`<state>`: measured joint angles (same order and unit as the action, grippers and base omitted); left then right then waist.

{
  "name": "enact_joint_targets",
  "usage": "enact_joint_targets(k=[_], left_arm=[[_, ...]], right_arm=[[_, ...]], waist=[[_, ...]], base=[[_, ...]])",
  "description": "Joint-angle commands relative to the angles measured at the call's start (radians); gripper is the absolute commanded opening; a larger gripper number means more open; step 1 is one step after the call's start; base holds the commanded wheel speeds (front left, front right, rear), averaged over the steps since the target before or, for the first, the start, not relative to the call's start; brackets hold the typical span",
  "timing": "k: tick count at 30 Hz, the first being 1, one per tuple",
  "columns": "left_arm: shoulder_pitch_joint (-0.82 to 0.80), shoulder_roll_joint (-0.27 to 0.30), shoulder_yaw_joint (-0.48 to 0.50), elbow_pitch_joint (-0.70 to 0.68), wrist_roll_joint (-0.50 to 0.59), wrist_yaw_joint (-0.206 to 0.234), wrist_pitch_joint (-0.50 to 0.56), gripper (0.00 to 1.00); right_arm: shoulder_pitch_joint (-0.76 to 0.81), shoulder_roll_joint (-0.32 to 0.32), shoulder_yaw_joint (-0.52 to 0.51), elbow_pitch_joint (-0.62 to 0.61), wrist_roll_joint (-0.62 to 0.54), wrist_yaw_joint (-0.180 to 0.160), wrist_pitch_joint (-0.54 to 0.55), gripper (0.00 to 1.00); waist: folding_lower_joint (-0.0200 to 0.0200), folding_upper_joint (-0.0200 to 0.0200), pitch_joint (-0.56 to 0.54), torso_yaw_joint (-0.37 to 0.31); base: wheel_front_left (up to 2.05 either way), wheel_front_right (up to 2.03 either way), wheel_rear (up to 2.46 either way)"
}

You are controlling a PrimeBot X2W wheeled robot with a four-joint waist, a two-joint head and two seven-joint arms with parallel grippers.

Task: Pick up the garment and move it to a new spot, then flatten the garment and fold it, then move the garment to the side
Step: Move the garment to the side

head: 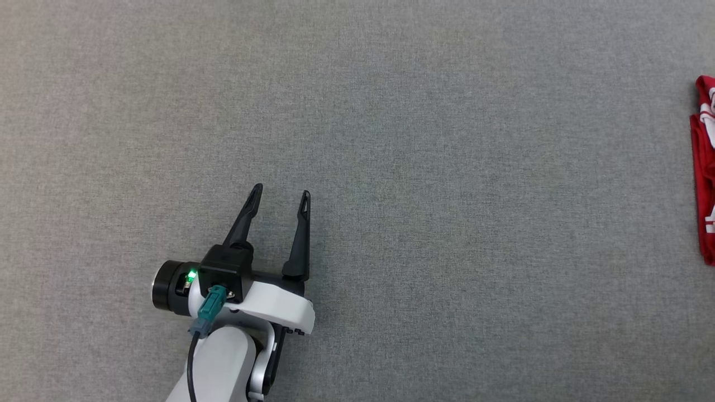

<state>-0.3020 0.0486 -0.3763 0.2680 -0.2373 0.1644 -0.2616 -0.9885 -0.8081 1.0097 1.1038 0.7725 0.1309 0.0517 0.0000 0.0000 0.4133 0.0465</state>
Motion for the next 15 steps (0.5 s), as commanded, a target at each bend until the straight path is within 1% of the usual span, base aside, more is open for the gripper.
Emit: enact_joint_targets(k=[1, 6, 15], left_arm=[[-0.016, 0.005, 0.005, 0.002, -0.003, 0.005, -0.003, 1.00], [-0.006, 0.005, 0.007, 0.005, -0.010, 0.003, -0.003, 1.00], [0.030, 0.005, -0.002, 0.003, -0.034, 0.007, -0.003, 1.00]], right_arm=[[-0.007, 0.002, 0.007, 0.005, -0.006, 0.000, -0.001, 1.00], [-0.029, -0.001, 0.036, 0.027, -0.015, 0.000, 0.016, 1.00], [-0.098, -0.006, 0.093, 0.086, -0.078, 0.000, 0.023, 1.00]], waist=[[0.0000, 0.0000, -0.008, -0.001], [0.0000, 0.0000, -0.042, -0.006], [0.0000, 0.0000, -0.114, 0.000]], base=[[0.00, 0.00, 0.00], [0.00, 0.00, 0.00], [0.00, 0.00, 0.00]])
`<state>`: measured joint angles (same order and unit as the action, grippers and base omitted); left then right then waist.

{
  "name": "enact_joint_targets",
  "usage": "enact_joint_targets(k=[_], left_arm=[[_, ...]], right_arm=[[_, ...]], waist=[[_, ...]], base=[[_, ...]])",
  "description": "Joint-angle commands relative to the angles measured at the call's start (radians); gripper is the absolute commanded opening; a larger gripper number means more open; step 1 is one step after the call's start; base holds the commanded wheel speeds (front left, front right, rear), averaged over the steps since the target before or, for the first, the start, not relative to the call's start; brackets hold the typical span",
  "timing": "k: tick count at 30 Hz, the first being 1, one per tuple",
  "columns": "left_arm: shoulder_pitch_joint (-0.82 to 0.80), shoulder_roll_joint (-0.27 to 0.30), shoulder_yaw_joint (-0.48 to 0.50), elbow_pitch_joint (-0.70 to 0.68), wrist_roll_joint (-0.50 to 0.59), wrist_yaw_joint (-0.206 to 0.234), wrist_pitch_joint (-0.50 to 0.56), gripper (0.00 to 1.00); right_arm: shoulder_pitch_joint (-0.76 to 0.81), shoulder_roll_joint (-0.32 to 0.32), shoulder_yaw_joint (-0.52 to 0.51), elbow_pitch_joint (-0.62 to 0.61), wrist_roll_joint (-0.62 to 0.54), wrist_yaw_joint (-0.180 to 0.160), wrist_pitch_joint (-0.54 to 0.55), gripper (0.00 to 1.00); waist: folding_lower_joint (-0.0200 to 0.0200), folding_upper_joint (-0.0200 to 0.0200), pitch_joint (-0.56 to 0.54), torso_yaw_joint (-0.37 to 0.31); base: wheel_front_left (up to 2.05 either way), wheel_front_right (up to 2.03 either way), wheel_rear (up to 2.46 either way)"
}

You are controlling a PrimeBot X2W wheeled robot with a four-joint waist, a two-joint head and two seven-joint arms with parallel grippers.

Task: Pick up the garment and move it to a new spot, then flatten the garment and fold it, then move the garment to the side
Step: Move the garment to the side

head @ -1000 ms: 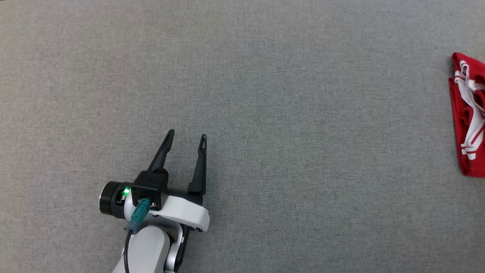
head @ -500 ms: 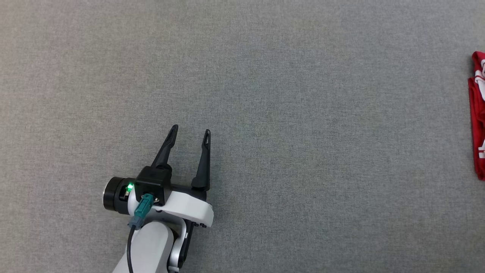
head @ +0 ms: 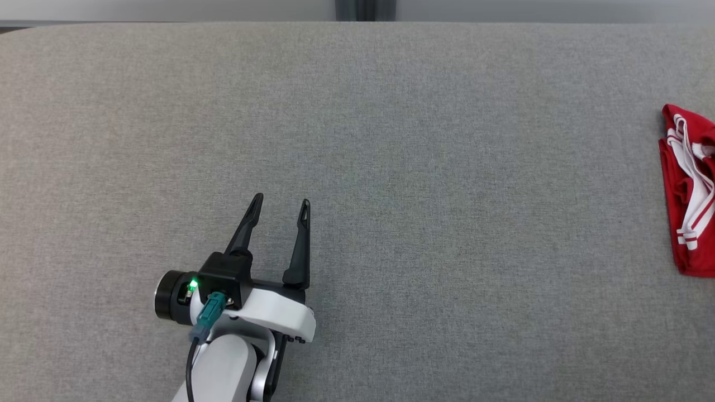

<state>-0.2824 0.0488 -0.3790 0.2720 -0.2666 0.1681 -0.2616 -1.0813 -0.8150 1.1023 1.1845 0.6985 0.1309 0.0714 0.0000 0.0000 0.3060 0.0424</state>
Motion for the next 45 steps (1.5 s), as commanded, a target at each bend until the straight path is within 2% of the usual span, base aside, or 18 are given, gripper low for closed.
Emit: enact_joint_targets(k=[1, 6, 17, 21, 23, 27, 31, 35, 40, 45], left_arm=[[0.011, 0.004, 0.002, -0.002, -0.006, 0.004, -0.003, 1.00], [0.024, 0.004, 0.007, -0.004, -0.008, 0.004, -0.003, 1.00], [0.093, 0.004, 0.095, -0.015, 0.033, -0.015, -0.003, 1.00], [0.127, 0.004, 0.144, -0.036, 0.045, -0.020, -0.003, 1.00], [0.141, 0.004, 0.167, -0.051, 0.042, -0.024, -0.003, 1.00], [0.174, 0.005, 0.201, -0.083, 0.044, -0.026, -0.003, 1.00], [0.216, 0.004, 0.216, -0.105, 0.036, -0.036, -0.003, 1.00], [0.246, 0.004, 0.226, -0.113, 0.026, -0.045, -0.003, 1.00], [0.267, 0.004, 0.248, -0.128, -0.040, -0.064, -0.003, 1.00], [0.292, 0.004, 0.261, -0.133, -0.062, -0.071, -0.003, 1.00]], right_arm=[[-0.012, 0.005, 0.003, 0.009, -0.005, 0.000, 0.005, 1.00], [-0.047, 0.027, -0.002, 0.007, -0.008, 0.000, -0.045, 1.00], [0.006, 0.199, -0.086, -0.117, 0.102, 0.000, -0.295, 1.00], [0.062, 0.265, -0.151, -0.214, 0.137, 0.000, -0.337, 1.00], [0.080, 0.267, -0.242, -0.294, 0.094, 0.000, -0.339, 1.00], [0.256, 0.336, -0.478, -0.451, -0.036, 0.000, -0.337, 1.00], [0.465, 0.432, -0.719, -0.607, -0.173, 0.000, -0.336, 1.00], [0.651, 0.548, -0.886, -0.742, -0.297, 0.000, -0.335, 1.00], [0.811, 0.665, -0.987, -0.848, -0.399, 0.000, -0.336, 1.00], [0.898, 0.720, -1.014, -0.882, -0.467, 0.000, -0.336, 1.00]], waist=[[0.0000, 0.0000, -0.010, 0.005], [0.0000, 0.0000, -0.032, 0.013], [0.0000, 0.0000, -0.155, -0.012], [0.0000, 0.0000, -0.194, -0.036], [0.0000, 0.0000, -0.208, -0.046], [0.0000, 0.0000, -0.252, -0.056], [0.0000, 0.0000, -0.295, -0.058], [0.0000, 0.0000, -0.312, -0.062], [0.0000, 0.0000, -0.321, -0.067], [0.0000, 0.0000, -0.325, -0.071]], base=[[0.00, 0.00, 0.00], [0.00, 0.00, 0.00], [0.00, 0.00, 0.00], [0.00, 0.00, 0.00], [0.00, 0.00, 0.00], [0.00, 0.00, 0.00], [0.00, 0.00, 0.00], [0.00, 0.00, 0.00], [0.00, 0.00, 0.00], [0.00, 0.00, 0.00]])
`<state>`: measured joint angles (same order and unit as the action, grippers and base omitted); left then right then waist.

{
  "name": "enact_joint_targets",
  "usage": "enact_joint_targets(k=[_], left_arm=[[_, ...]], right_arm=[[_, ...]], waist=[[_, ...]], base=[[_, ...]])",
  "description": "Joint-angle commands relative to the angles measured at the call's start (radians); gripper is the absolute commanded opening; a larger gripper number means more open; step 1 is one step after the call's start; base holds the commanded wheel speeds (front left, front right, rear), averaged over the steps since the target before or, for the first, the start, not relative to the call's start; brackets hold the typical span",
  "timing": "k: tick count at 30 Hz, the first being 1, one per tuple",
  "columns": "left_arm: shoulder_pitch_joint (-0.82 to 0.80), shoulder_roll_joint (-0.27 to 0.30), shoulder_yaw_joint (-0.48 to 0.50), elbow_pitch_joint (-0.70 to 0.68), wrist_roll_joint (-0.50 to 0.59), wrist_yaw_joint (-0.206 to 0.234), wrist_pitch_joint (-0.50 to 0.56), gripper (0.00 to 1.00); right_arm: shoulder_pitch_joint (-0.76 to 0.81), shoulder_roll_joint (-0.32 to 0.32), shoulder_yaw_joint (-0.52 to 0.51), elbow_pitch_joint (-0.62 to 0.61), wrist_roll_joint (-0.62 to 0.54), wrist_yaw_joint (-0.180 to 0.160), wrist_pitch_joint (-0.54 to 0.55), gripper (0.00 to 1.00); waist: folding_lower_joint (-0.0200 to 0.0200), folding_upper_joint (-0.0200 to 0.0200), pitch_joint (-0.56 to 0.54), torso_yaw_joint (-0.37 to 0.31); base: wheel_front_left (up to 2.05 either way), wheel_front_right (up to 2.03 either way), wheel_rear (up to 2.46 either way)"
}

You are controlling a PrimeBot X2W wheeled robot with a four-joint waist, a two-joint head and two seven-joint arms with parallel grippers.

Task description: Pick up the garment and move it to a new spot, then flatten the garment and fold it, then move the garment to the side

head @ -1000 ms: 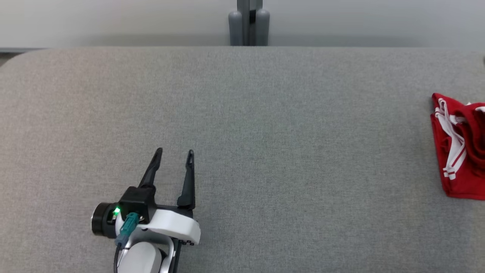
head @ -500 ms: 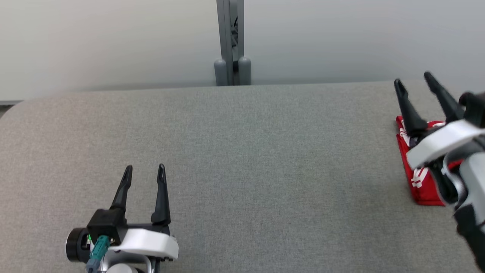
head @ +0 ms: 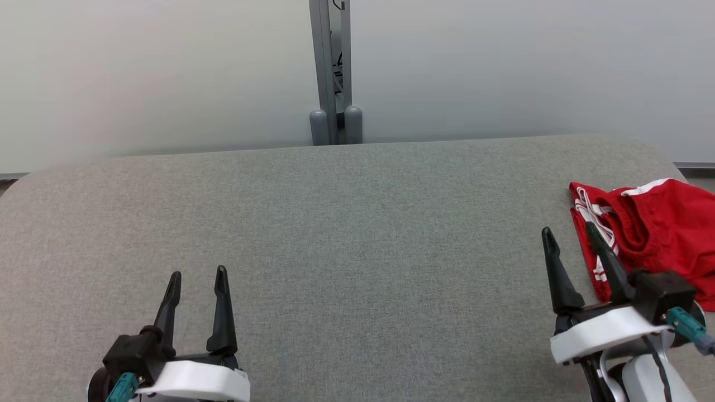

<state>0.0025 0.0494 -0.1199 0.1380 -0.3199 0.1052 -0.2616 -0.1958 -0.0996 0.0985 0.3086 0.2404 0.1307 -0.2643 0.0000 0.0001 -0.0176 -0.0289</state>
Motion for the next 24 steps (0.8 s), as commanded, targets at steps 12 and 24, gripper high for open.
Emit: enact_joint_targets(k=[12, 24], left_arm=[[0.023, 0.004, 0.008, 0.035, -0.017, 0.000, -0.003, 1.00], [0.022, 0.003, -0.001, 0.030, -0.002, 0.021, -0.003, 1.00]], right_arm=[[0.067, 0.038, 0.015, 0.002, -0.081, 0.000, 0.000, 1.00], [0.060, 0.044, 0.028, 0.005, -0.093, 0.000, 0.000, 1.00]], waist=[[0.0000, -0.0001, -0.009, 0.009], [0.0000, -0.0001, -0.005, 0.017]], base=[[0.00, 0.00, 0.00], [0.00, 0.00, 0.00]])
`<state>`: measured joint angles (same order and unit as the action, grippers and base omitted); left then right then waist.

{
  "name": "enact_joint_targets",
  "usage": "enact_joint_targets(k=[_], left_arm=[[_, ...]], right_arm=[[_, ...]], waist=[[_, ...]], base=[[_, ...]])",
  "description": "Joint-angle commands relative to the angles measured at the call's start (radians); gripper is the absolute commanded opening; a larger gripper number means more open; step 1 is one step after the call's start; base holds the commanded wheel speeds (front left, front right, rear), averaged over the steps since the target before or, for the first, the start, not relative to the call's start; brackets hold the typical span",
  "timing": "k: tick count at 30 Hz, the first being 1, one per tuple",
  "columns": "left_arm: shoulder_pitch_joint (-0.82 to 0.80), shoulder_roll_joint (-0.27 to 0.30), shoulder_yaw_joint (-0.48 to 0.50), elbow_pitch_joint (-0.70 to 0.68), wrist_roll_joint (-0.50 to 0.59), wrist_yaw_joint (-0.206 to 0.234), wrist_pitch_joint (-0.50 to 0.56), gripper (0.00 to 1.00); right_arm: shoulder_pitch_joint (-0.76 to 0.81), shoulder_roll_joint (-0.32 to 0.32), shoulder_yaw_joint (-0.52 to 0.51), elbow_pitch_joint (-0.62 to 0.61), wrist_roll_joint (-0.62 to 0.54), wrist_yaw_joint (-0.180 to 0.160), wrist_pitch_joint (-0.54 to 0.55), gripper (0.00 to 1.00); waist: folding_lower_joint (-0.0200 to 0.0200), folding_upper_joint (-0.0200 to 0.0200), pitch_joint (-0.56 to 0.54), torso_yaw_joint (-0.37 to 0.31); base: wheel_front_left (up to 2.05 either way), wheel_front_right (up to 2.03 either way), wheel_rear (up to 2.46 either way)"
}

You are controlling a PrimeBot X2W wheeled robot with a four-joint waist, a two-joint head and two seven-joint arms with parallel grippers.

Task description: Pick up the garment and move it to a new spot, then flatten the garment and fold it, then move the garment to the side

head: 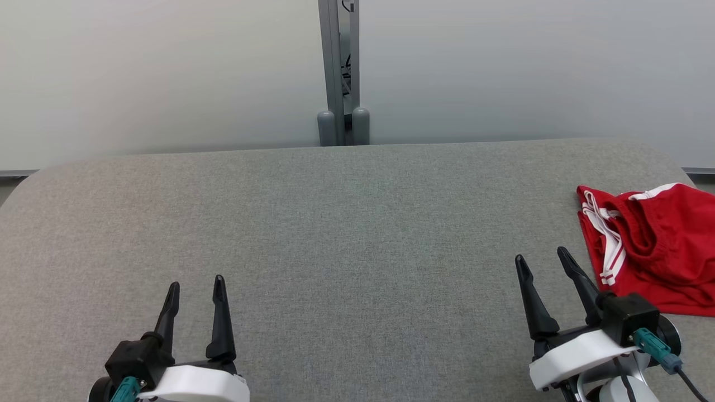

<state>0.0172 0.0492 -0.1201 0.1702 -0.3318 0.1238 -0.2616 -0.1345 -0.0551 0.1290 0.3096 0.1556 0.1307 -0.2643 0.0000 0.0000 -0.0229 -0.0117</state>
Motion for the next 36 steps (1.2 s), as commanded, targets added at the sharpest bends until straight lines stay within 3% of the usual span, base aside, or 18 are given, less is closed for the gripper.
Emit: enact_joint_targets(k=[1, 10, 22, 36], left_arm=[[0.007, 0.004, -0.002, -0.001, 0.010, 0.003, -0.003, 1.00], [0.000, 0.004, -0.029, 0.031, 0.053, 0.022, -0.003, 1.00], [0.015, 0.004, -0.002, 0.015, -0.023, -0.045, -0.003, 1.00], [0.013, 0.004, 0.013, 0.049, -0.070, -0.051, -0.003, 1.00]], right_arm=[[-0.004, 0.000, -0.002, 0.004, -0.008, 0.000, 0.000, 1.00], [-0.012, 0.001, 0.011, 0.009, -0.009, 0.000, 0.000, 1.00], [-0.012, 0.001, 0.023, 0.005, -0.005, 0.000, 0.000, 1.00], [-0.010, -0.001, 0.029, 0.007, 0.004, 0.000, 0.000, 1.00]], waist=[[0.0000, 0.0000, 0.001, 0.001], [0.0000, 0.0000, 0.002, 0.003], [0.0000, 0.0000, 0.003, 0.007], [0.0000, 0.0000, 0.002, 0.018]], base=[[0.00, 0.00, 0.00], [0.00, 0.00, 0.00], [0.00, 0.00, 0.00], [0.00, 0.00, 0.00]])
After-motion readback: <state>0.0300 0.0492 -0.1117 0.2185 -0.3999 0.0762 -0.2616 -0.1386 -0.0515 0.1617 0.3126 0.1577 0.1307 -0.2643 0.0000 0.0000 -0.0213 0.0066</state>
